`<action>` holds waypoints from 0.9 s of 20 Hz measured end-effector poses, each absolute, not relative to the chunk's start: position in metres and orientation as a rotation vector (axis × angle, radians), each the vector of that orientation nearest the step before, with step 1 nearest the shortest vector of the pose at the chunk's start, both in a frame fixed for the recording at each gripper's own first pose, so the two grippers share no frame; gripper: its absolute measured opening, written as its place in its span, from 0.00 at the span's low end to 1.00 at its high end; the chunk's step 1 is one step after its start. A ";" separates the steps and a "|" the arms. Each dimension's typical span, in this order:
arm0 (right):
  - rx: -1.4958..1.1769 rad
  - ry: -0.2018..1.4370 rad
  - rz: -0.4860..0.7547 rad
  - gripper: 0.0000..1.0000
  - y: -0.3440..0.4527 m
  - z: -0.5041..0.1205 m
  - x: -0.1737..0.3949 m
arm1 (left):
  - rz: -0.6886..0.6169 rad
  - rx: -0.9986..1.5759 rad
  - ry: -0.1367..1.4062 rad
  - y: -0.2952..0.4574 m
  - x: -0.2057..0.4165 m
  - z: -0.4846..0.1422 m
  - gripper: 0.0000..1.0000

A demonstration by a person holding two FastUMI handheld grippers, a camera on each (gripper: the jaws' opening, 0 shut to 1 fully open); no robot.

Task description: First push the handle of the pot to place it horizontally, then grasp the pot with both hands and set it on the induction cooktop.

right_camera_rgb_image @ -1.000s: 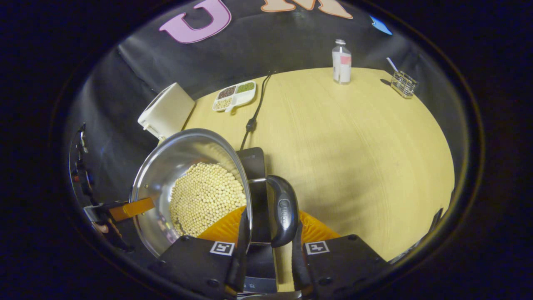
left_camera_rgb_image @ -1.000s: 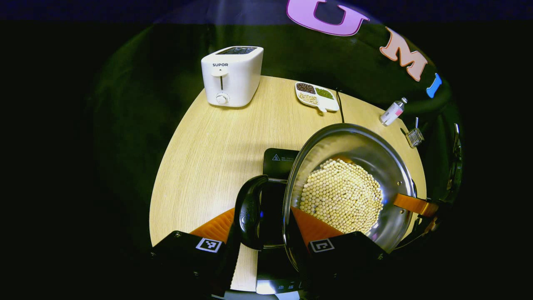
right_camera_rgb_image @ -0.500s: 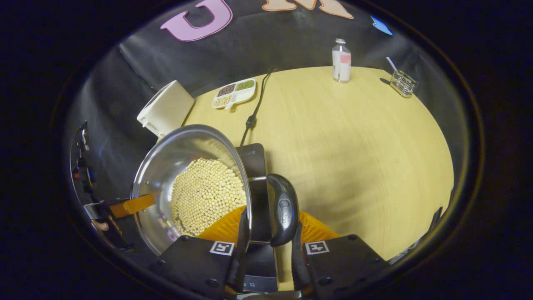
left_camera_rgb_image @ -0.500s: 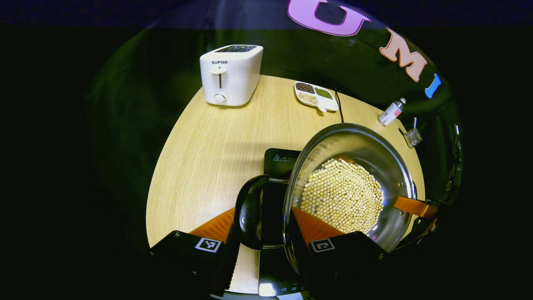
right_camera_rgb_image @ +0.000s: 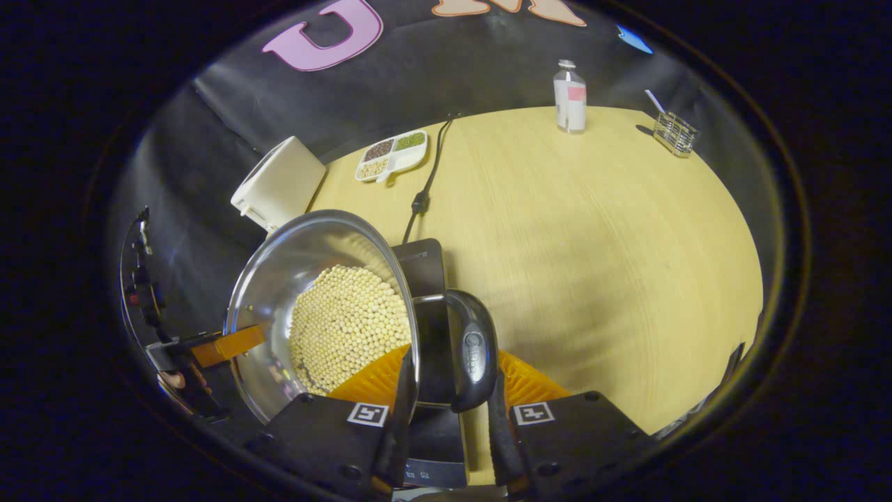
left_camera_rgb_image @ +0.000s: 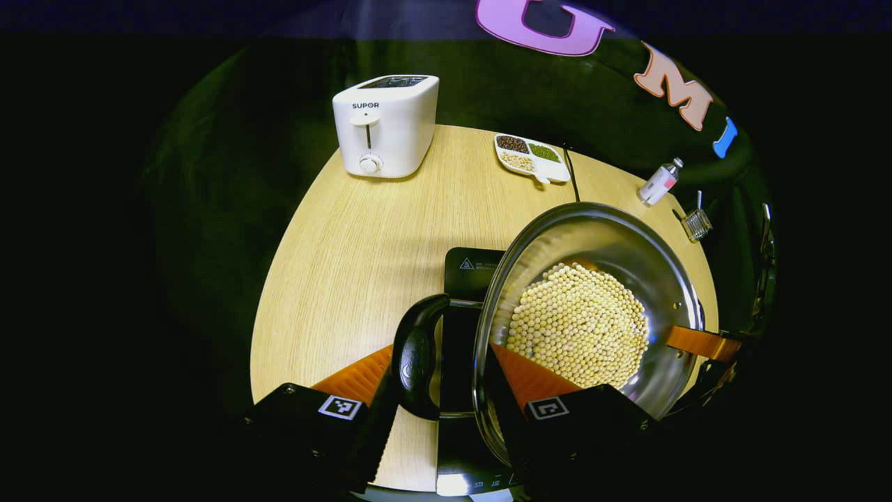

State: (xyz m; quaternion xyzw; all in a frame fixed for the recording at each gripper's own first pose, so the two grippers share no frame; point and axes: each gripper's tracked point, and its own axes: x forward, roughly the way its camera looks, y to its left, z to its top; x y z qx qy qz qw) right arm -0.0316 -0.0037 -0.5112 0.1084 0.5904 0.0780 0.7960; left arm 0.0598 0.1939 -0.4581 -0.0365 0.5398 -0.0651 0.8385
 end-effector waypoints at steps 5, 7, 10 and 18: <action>0.214 1.254 0.196 0.55 -0.004 -0.507 -0.030 | -0.132 -0.041 1.109 0.193 0.071 -0.452 0.78; 0.199 1.248 0.206 0.53 -0.005 -0.508 -0.031 | -0.126 -0.051 1.119 0.192 0.068 -0.453 0.87; 0.197 1.244 0.210 0.57 -0.006 -0.506 -0.030 | -0.101 -0.072 1.120 0.194 0.067 -0.454 0.94; 0.177 1.215 0.249 1.00 -0.002 -0.501 -0.032 | -0.089 -0.076 1.074 0.193 0.071 -0.444 0.94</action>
